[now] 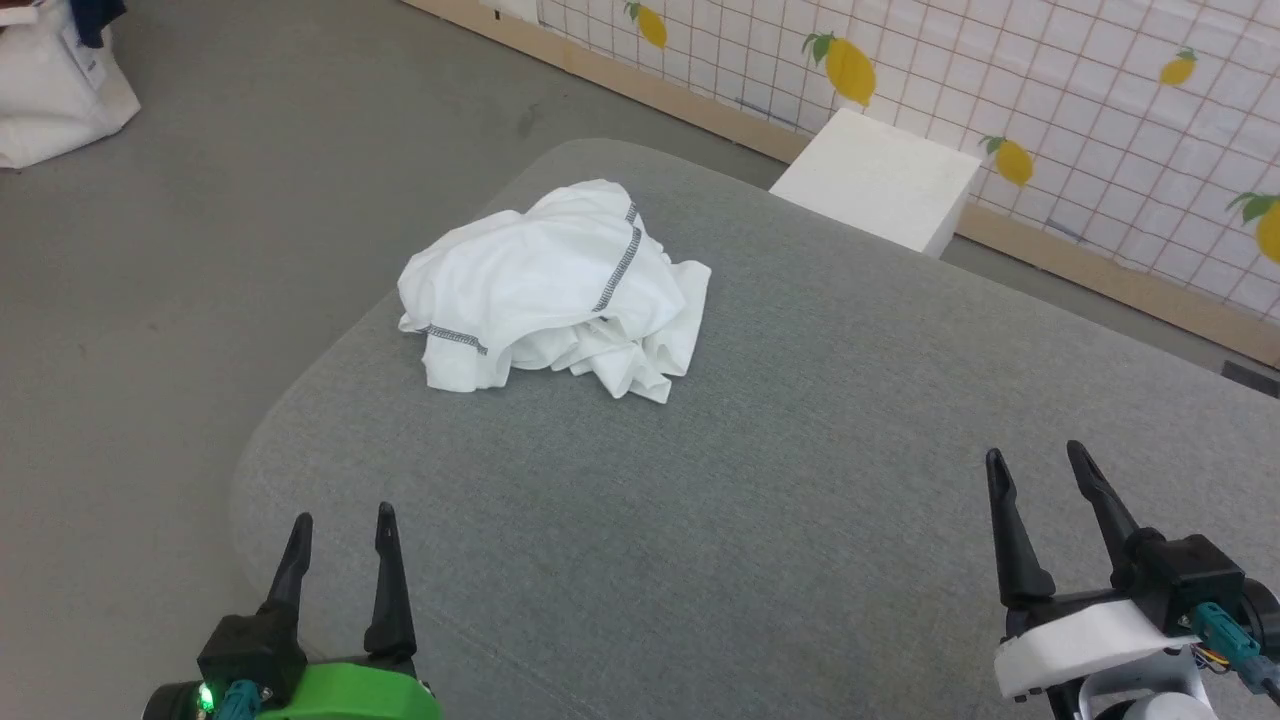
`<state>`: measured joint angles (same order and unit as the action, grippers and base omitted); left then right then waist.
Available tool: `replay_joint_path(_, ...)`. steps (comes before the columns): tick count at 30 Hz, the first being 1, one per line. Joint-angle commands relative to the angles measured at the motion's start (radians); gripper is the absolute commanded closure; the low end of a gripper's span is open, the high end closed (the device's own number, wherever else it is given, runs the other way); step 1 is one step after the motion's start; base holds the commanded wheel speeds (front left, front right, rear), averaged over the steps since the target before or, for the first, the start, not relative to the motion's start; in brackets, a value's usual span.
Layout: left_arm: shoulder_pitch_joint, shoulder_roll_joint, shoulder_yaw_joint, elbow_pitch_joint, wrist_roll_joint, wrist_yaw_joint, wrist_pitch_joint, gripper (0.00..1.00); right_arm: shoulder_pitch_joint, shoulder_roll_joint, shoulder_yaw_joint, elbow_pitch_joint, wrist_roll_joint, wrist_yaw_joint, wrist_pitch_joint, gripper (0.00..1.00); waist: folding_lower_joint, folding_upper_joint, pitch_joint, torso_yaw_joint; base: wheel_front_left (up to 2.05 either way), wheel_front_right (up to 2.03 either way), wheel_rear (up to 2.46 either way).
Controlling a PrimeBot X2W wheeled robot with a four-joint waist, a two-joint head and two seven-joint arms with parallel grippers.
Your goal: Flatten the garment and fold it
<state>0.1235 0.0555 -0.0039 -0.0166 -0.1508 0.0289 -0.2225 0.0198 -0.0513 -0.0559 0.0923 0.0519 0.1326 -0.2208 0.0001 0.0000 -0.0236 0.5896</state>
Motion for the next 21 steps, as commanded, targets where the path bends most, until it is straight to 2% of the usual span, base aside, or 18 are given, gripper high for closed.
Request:
replay_joint_path(1,0.016,-0.005,0.004,-0.001,-0.005,0.000,-0.010,0.00,-0.011,0.001,-0.002,0.006,-0.005,-0.002,-0.012,0.00,-0.0001,0.0000,-0.002,0.013,0.00,0.00,0.00)
replay_joint_path(15,0.030,-0.005,0.009,0.008,-0.024,-0.004,-0.039,0.00,-0.012,0.001,-0.003,0.020,-0.004,-0.002,-0.041,0.00,-0.0001,0.0000,-0.004,0.075,0.00,0.00,0.00)
replay_joint_path(21,0.031,-0.005,0.007,0.012,-0.023,-0.005,-0.039,0.00,-0.008,0.001,-0.001,0.022,-0.005,-0.002,-0.041,0.00,-0.0001,0.0000,-0.007,0.070,0.00,0.00,0.00)
